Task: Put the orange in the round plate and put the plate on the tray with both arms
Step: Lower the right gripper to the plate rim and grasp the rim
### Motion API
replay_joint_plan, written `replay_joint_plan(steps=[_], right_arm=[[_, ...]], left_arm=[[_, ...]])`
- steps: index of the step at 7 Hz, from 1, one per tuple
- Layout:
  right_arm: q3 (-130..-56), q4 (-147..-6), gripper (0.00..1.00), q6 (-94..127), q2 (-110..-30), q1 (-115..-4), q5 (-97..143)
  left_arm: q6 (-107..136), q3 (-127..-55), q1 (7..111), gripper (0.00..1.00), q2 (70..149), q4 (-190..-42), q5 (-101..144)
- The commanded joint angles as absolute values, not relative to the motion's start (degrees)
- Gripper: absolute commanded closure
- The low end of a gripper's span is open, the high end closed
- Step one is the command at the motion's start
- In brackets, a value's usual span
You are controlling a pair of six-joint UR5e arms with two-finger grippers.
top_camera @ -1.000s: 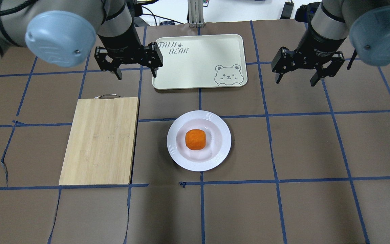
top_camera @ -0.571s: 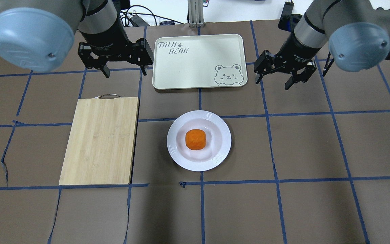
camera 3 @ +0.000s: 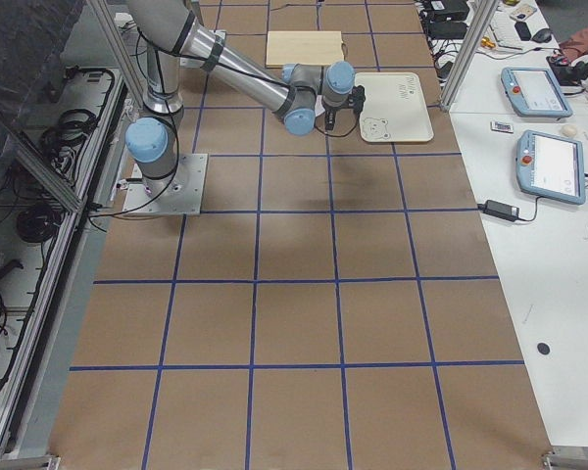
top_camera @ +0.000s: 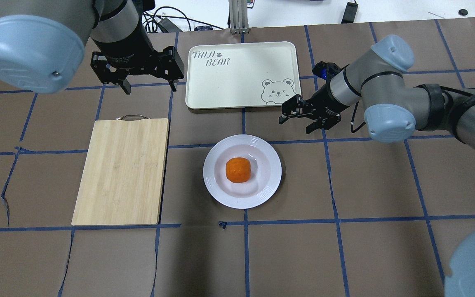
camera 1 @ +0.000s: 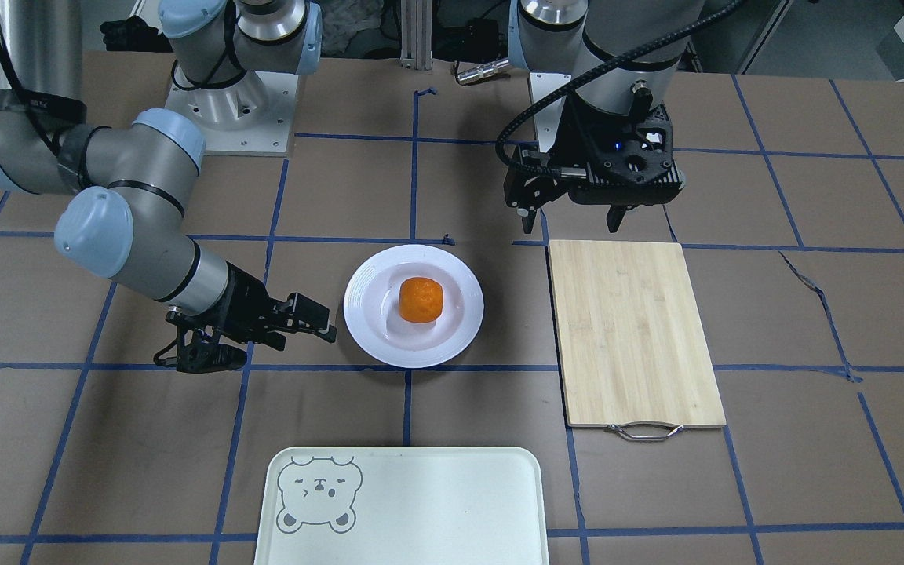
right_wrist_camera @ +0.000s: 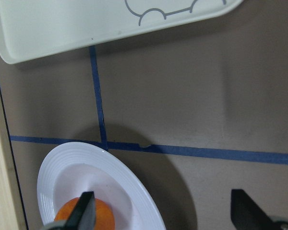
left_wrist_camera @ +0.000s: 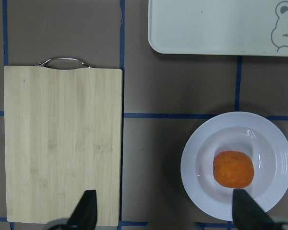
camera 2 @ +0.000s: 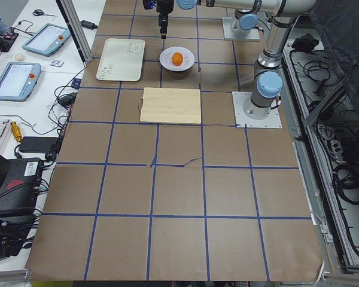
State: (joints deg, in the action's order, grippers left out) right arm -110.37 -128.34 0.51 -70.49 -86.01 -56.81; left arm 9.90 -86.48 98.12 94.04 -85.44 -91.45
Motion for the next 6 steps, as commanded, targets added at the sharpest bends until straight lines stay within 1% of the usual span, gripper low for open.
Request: replay_joint_plan(steps=[1, 3, 4, 6], right_arm=[[-112.7, -137.2, 0.0, 0.4, -65.2, -86.7, -52.6], [-113.7, -139.3, 0.01, -0.5, -64.5, -87.5, -52.7], [-114.3, -139.8, 0.03, -1.0, -64.3, -89.6, -53.3], [-115.4, -140.4, 0.06, -1.2, -64.4, -90.4, -53.3]], left_arm=[[9.8, -90.8, 97.7, 0.0, 91.2, -84.0, -91.7], [9.6, -91.3, 94.5, 0.0, 90.4, -82.9, -91.2], [8.4, -91.1, 93.0, 0.0, 90.6, -83.6, -91.2], [8.4, -85.2, 92.5, 0.0, 92.8, -96.2, -91.0]])
